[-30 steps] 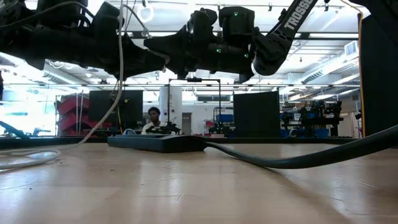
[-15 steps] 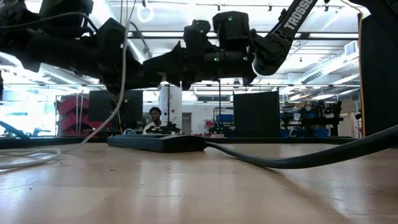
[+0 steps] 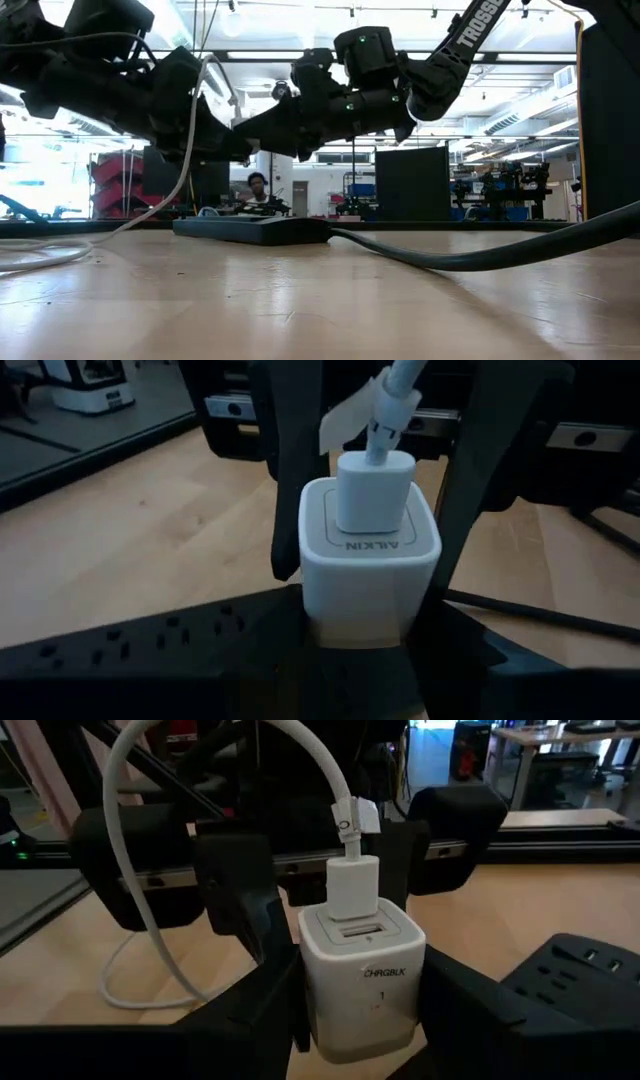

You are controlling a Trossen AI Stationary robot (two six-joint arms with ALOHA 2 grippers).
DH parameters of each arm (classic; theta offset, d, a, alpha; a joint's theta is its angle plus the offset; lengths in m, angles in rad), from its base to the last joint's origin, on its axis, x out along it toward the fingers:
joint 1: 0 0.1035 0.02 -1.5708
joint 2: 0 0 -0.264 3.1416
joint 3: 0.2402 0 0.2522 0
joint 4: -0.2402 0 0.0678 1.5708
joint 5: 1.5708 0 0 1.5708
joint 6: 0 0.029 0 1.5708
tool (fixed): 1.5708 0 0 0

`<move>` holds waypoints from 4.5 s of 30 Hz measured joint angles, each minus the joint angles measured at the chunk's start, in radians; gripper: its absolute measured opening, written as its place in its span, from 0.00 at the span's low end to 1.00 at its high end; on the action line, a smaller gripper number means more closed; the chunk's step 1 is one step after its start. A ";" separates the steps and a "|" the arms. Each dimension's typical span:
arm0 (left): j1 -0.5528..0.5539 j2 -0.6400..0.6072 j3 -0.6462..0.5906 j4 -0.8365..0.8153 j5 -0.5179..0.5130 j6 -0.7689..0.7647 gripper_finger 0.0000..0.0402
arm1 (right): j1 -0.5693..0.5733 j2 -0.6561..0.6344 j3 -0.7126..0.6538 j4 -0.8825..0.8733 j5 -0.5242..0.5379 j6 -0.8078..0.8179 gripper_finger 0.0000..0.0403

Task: Insert USB
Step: Insert the white USB cable into the white charger adapter

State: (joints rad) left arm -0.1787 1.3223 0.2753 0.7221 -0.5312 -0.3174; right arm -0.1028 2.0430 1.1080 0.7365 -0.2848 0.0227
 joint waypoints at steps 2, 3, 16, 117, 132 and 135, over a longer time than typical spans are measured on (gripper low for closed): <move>0.000 0.007 0.000 -0.001 0.009 -0.010 0.31 | 0.000 0.000 0.000 -0.006 -0.003 0.001 0.38; 0.000 0.013 0.000 0.001 0.012 -0.021 0.31 | 0.000 0.000 0.000 -0.011 -0.005 0.001 0.38; 0.000 0.233 0.012 0.175 0.018 -0.066 0.31 | 0.003 -0.001 0.003 -0.201 -0.008 -0.001 0.37; -0.017 0.288 0.016 0.533 0.191 0.108 0.38 | 0.045 -0.096 -0.002 -0.409 -0.075 -0.023 0.00; -0.013 0.283 0.010 0.596 0.197 0.161 0.01 | 0.045 -0.096 -0.002 -0.393 -0.038 0.000 0.07; -0.013 0.253 0.009 0.595 0.197 0.182 0.00 | 0.045 -0.097 -0.002 -0.388 -0.031 0.002 0.10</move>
State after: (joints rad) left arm -0.1913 1.5754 0.2848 1.3172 -0.3344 -0.1349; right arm -0.0578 1.9457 1.1061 0.3488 -0.3161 0.0250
